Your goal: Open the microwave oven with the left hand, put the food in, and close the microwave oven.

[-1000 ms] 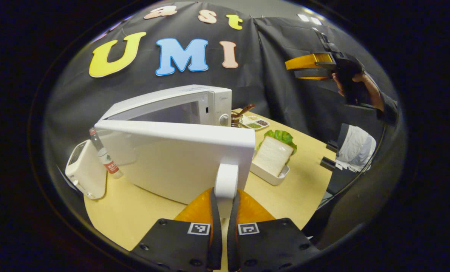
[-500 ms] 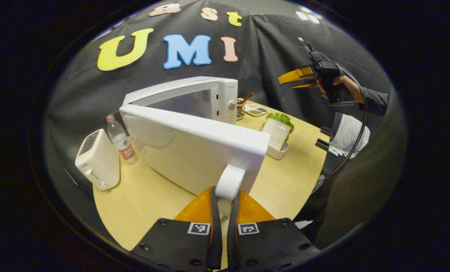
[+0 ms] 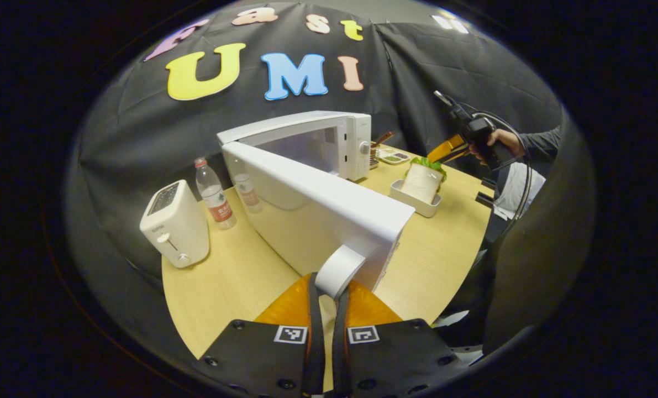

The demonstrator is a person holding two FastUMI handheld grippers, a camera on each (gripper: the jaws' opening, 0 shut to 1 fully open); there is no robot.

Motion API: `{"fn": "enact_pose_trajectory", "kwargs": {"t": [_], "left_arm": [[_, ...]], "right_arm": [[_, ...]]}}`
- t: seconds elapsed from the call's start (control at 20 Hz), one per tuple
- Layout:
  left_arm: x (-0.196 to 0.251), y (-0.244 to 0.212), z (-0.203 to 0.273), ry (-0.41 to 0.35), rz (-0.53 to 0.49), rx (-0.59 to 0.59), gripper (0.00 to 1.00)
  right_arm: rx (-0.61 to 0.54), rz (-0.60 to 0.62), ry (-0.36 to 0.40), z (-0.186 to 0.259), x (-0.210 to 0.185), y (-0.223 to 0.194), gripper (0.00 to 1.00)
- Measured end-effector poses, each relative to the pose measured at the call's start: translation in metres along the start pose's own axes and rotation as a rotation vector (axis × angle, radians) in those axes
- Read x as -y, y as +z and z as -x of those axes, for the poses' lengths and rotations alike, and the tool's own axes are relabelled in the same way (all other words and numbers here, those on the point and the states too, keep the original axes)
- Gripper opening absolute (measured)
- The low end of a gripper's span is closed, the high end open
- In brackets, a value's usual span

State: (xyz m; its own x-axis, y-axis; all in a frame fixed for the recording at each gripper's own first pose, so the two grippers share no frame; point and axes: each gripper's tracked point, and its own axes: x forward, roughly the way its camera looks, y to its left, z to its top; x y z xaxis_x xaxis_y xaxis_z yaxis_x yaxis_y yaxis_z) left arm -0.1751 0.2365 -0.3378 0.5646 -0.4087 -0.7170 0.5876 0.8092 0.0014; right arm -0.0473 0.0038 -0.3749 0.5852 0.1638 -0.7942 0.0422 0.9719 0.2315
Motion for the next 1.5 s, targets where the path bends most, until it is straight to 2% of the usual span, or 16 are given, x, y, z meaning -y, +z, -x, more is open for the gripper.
{"fn": "enact_pose_trajectory", "kwargs": {"t": [0.25, 0.45, 0.5, 0.55, 0.65, 0.7, 0.75, 0.8, 0.85, 0.9, 1.0, 1.1, 1.15, 1.3, 1.4, 1.5], "left_arm": [[-0.038, -0.017, 0.018, 0.090, -0.008, -0.010, 0.14], [-0.055, -0.023, 0.027, 0.139, 0.014, 0.026, 0.17], [-0.058, -0.025, 0.029, 0.151, 0.018, 0.033, 0.19], [-0.061, -0.025, 0.030, 0.162, 0.028, 0.051, 0.19], [-0.072, -0.027, 0.039, 0.230, 0.054, 0.085, 0.30], [-0.078, -0.027, 0.043, 0.260, 0.068, 0.105, 0.47], [-0.078, -0.028, 0.048, 0.274, 0.087, 0.128, 0.65], [-0.073, -0.025, 0.054, 0.289, 0.103, 0.138, 0.82], [-0.075, -0.030, 0.056, 0.315, 0.107, 0.148, 1.00], [-0.073, -0.028, 0.061, 0.340, 0.115, 0.163, 0.98], [-0.068, -0.024, 0.076, 0.397, 0.138, 0.190, 1.00], [-0.068, -0.009, 0.101, 0.473, 0.181, 0.257, 1.00], [-0.066, -0.002, 0.117, 0.517, 0.208, 0.291, 0.98], [-0.066, 0.036, 0.161, 0.632, 0.236, 0.400, 0.99], [-0.061, 0.065, 0.175, 0.662, 0.246, 0.460, 0.98], [-0.051, 0.085, 0.173, 0.657, 0.251, 0.488, 0.98]], "right_arm": [[-0.070, -0.188, 0.024, -0.029, 0.002, -0.025, 0.98], [-0.084, -0.256, 0.049, -0.043, -0.001, -0.029, 0.97], [-0.087, -0.288, 0.055, -0.043, -0.001, -0.028, 0.93], [-0.088, -0.317, 0.064, -0.042, -0.003, -0.028, 0.85], [-0.105, -0.338, 0.081, -0.041, -0.006, -0.027, 0.71], [-0.100, -0.341, 0.074, -0.039, -0.005, -0.022, 0.71], [-0.092, -0.335, 0.089, -0.039, -0.009, -0.019, 0.55], [-0.085, -0.338, 0.090, -0.038, -0.011, -0.015, 0.55], [-0.077, -0.326, 0.097, -0.034, -0.014, -0.011, 0.37], [-0.073, -0.306, 0.091, -0.031, -0.015, -0.007, 0.37], [-0.039, -0.288, 0.072, -0.028, -0.013, 0.006, 0.26], [-0.003, -0.309, 0.114, -0.015, -0.023, 0.020, 0.30], [0.013, -0.314, 0.134, -0.010, -0.028, 0.026, 0.26], [0.055, -0.283, 0.184, 0.006, -0.047, 0.042, 0.27], [0.074, -0.276, 0.241, 0.016, -0.069, 0.052, 0.26], [0.091, -0.273, 0.301, 0.022, -0.096, 0.063, 0.27]]}}
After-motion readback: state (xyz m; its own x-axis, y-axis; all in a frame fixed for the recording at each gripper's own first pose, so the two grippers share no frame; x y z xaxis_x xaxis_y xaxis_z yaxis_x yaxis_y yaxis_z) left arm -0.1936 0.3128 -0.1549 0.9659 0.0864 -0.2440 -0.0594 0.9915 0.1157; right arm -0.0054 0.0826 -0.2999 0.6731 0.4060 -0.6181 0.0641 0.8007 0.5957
